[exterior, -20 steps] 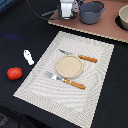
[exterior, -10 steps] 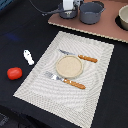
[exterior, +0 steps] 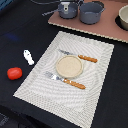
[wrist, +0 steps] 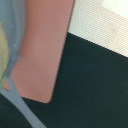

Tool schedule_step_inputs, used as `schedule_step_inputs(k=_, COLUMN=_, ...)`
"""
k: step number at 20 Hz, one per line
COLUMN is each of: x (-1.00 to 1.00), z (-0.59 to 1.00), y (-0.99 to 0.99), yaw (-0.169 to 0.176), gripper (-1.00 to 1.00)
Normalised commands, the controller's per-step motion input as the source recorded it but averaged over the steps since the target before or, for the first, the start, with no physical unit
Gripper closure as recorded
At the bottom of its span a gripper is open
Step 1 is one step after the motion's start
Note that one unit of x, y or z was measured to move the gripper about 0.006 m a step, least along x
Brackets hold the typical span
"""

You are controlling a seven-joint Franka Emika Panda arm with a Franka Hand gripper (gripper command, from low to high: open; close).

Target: Place the pan onto the stove and place the fish and sausage into the pan.

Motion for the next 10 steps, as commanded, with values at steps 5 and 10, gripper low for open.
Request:
schedule_step_inputs(k=5, x=-0.03, z=0.16, y=-1.0, yaw=0.0, gripper=-1.0)
schedule_step_inputs(k=10, x=-0.09, z=0.09, y=-1.0, yaw=0.0, gripper=-1.0)
